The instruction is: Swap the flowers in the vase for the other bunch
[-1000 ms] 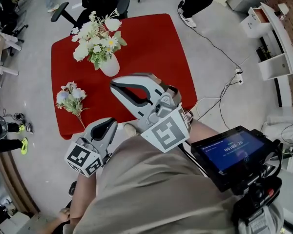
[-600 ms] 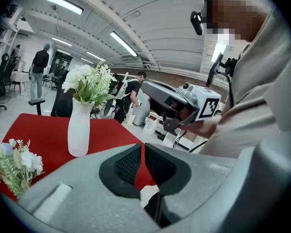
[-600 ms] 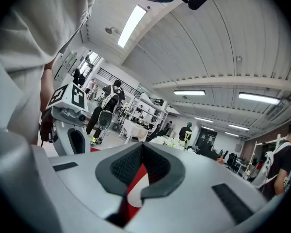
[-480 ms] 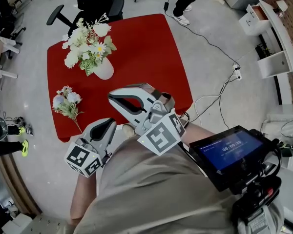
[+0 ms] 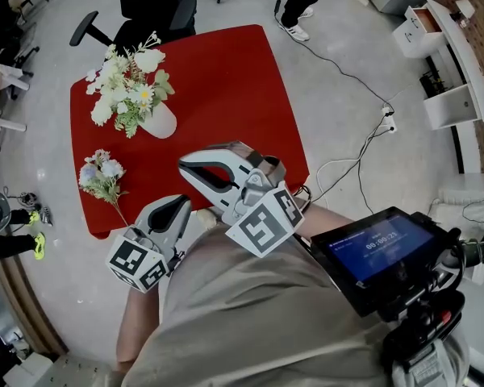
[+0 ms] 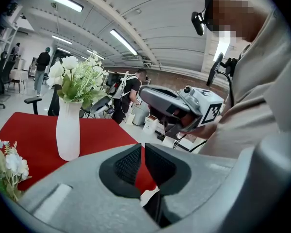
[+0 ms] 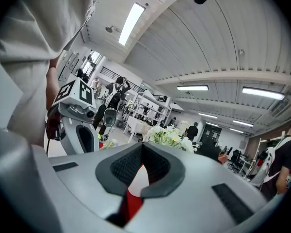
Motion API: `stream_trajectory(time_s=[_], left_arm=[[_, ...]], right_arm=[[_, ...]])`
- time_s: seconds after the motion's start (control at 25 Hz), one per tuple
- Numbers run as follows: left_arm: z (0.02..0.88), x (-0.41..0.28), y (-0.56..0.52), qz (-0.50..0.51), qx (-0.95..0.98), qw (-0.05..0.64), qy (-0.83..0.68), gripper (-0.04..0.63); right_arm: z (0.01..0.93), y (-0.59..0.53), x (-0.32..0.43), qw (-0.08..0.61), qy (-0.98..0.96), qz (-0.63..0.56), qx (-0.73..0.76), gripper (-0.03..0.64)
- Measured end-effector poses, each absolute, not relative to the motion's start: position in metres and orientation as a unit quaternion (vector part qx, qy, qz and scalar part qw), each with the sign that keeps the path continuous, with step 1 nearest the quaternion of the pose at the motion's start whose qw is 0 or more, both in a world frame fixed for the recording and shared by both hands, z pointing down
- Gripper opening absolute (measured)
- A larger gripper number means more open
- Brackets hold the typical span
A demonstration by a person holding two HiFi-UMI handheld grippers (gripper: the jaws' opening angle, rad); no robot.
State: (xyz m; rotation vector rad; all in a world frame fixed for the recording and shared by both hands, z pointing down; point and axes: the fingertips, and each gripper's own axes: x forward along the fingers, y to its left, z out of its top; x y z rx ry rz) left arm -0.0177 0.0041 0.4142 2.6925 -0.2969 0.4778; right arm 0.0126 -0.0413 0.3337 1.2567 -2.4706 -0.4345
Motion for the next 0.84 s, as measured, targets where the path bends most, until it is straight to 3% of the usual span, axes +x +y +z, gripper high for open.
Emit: stream_trajectory(time_s=[0.84], left_arm=[[0.421, 0.050, 0.007, 0.173, 0.956, 0.202, -0.123, 0.029]], right_arm=[[0.381, -0.036, 0.092, 0.195, -0.881, -0.081, 0.423, 0.012]])
